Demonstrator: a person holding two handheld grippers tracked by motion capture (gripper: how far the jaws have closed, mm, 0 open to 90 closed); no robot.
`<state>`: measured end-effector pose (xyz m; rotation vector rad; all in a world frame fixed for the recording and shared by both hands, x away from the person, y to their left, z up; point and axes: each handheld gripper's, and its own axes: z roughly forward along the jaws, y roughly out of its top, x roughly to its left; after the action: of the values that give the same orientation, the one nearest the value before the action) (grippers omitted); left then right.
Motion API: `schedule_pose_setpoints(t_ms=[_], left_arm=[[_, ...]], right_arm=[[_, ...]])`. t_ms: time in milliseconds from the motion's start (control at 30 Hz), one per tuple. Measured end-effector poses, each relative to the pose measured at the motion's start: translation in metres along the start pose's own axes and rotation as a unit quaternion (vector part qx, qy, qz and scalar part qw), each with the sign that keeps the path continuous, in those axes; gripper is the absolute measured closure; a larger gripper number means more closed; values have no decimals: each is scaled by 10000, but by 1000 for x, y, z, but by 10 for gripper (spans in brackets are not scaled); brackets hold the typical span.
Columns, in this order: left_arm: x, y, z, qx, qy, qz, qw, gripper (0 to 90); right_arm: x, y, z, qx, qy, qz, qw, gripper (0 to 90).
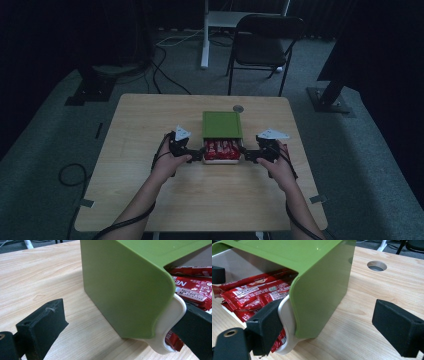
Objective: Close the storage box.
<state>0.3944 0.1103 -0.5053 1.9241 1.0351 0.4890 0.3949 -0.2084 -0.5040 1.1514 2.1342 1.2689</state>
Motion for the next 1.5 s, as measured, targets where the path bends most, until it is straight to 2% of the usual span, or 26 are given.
schedule_pose_setpoints(t_ms=[100, 567, 1000, 1067, 1367, 1500], left_arm=[[1, 1, 2, -6, 35, 33, 10000, 25], [6, 4, 8, -46, 58, -78, 9999, 25], [7, 6, 10, -40, 54, -18, 10000, 26], [6, 6, 9, -93, -83, -110, 9999, 26], [0, 9, 0, -206, -238, -177, 9993, 26], [0, 8, -6, -294, -332, -288, 9986, 26]], right_arm=[[-1, 1, 2, -2, -3, 48, 10000, 108], [-3, 3, 9, -44, -156, 85, 9998, 108], [-3, 5, 11, -30, -255, 63, 9997, 102], [-1, 4, 9, -53, -234, 65, 9997, 102], [2, 7, 1, -214, -77, 212, 9995, 102], [3, 5, -4, -270, 8, 297, 9992, 102]])
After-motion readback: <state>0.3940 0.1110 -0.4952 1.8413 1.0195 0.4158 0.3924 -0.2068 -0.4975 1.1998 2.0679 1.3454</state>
